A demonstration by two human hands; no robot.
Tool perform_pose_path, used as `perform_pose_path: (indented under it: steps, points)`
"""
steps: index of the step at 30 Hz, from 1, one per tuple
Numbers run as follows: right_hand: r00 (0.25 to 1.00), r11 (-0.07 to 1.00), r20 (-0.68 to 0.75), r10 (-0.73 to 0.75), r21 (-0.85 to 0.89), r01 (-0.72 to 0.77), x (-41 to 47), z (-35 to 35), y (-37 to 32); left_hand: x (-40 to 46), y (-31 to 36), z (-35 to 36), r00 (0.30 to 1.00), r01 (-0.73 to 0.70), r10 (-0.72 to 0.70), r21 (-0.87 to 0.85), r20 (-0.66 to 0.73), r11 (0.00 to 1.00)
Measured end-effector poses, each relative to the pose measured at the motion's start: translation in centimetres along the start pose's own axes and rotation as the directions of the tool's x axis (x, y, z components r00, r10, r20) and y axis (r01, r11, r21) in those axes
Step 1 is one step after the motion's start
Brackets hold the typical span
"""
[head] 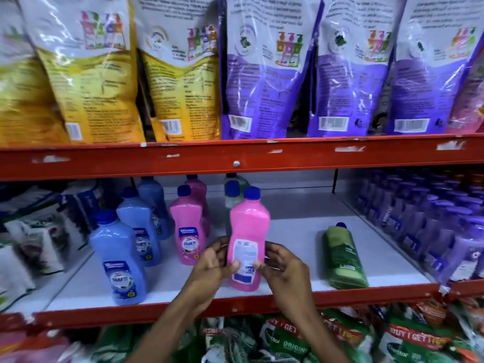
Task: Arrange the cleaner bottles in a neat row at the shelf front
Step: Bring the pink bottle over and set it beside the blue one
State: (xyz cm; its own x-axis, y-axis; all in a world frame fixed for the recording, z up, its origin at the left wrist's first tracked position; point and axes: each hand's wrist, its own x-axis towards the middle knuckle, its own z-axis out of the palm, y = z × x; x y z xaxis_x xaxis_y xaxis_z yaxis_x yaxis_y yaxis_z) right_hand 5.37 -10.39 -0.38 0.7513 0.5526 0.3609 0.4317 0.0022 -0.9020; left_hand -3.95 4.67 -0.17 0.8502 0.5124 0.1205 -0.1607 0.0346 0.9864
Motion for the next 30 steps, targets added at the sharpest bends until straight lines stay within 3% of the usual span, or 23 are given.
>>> perform_pose_path:
  steps: [3,11,15,18,24,27,30]
  points:
    - [0.998,0.999,0.038,-0.045,0.026,0.044,0.0,4.9,-1.1,-1.1,-0.3,-4.3,0.990,-0.098,0.104,0.074,-0.093,0.992]
    - [0.993,0.994,0.090,-0.071,-0.077,0.078,1.8,12.7,0.0,-1.3,-2.2,-9.9,0.954,-0.106,0.174,0.268,-0.244,0.958]
    - [0.998,0.991,0.034,-0.059,-0.119,0.063,2.2,13.1,0.1,-2.1,-2.2,-10.6,0.950,-0.102,0.178,0.284,-0.258,0.953]
    - [0.999,0.995,0.037,-0.023,-0.096,0.026,2.5,13.2,0.4,-2.7,-2.1,-10.9,0.964,-0.063,0.160,0.399,-0.214,0.915]
    - [0.941,0.999,0.336,-0.040,0.041,0.028,1.8,12.4,0.1,-3.1,-2.2,-11.6,0.956,-0.060,0.200,0.529,-0.213,0.847]
    - [0.938,0.999,0.345,-0.025,-0.013,0.031,2.4,12.2,0.7,-3.5,-1.9,-10.8,0.930,-0.036,0.217,0.517,-0.295,0.856]
    - [0.944,0.997,0.328,-0.032,-0.052,0.052,2.8,12.4,1.2,-3.9,-1.9,-10.1,0.890,-0.047,0.310,0.609,-0.335,0.792]
